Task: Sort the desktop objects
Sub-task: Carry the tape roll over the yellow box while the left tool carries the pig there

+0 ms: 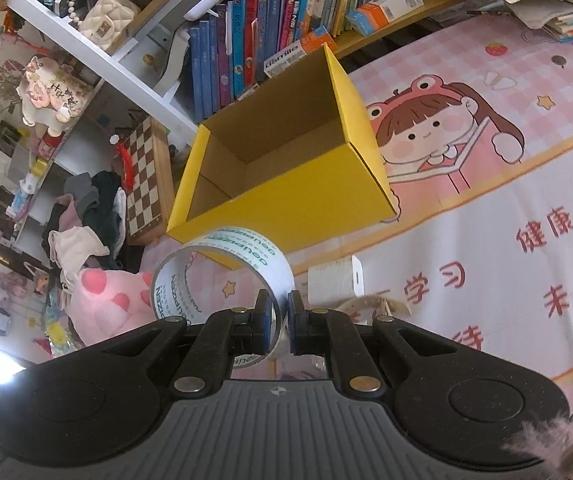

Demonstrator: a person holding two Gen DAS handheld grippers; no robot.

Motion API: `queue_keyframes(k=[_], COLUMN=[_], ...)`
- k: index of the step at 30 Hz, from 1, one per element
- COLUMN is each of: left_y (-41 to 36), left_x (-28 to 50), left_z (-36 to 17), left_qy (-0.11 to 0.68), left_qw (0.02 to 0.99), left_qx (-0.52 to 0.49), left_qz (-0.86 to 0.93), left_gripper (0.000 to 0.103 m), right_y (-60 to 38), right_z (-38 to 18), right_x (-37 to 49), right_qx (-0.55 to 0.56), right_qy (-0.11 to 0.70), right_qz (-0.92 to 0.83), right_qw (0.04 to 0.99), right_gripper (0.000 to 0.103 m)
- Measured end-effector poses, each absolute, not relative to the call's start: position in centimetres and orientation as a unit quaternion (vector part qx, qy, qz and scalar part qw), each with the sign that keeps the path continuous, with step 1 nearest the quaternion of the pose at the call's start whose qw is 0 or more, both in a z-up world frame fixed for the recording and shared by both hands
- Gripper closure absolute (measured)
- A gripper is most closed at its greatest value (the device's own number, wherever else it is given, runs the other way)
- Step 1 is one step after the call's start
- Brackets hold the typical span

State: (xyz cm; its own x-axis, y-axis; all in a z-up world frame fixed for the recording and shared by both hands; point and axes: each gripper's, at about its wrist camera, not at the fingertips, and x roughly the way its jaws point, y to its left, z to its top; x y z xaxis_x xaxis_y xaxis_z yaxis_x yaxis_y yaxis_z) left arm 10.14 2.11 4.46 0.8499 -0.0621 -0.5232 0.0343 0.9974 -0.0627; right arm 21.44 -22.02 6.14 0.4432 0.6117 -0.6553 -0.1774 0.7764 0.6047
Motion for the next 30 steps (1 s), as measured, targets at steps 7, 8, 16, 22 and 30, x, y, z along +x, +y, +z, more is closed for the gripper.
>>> queue_keyframes(k=[7, 8, 16, 22, 30], left_y=[1.8, 1.7, 1.6, 1.4, 1.7], left_x=[11.6, 11.7, 13.8, 15.6, 18.4], left_z=[5.2, 5.3, 5.9, 6.4, 7.1], left_qy=[0.266, 0.264, 0.259, 0.257, 0.253], left_qw=[0.964, 0.964, 0.966, 0.966, 0.967], left_qx=[-0.016, -0.014, -0.005, 0.006, 0.017], left_qz=[-0.012, -0.011, -0.005, -0.006, -0.004], left_gripper=[0.031, 0.031, 0.031, 0.031, 0.031], right_y=[-22.2, -22.2, -21.8, -21.2, -20.4], right_z=[6.6, 6.6, 7.3, 8.1, 8.9], right_x=[23.4, 23.7, 26.0, 28.3, 31.6], right_qx=[0.226, 0.226, 0.216, 0.199, 0.18], right_qy=[0.463, 0.463, 0.451, 0.436, 0.417], right_qz=[0.26, 0.262, 0.281, 0.289, 0.298], right_qw=[0.816, 0.816, 0.819, 0.829, 0.84], right_gripper=[0.095, 0.095, 0.095, 0.095, 0.095])
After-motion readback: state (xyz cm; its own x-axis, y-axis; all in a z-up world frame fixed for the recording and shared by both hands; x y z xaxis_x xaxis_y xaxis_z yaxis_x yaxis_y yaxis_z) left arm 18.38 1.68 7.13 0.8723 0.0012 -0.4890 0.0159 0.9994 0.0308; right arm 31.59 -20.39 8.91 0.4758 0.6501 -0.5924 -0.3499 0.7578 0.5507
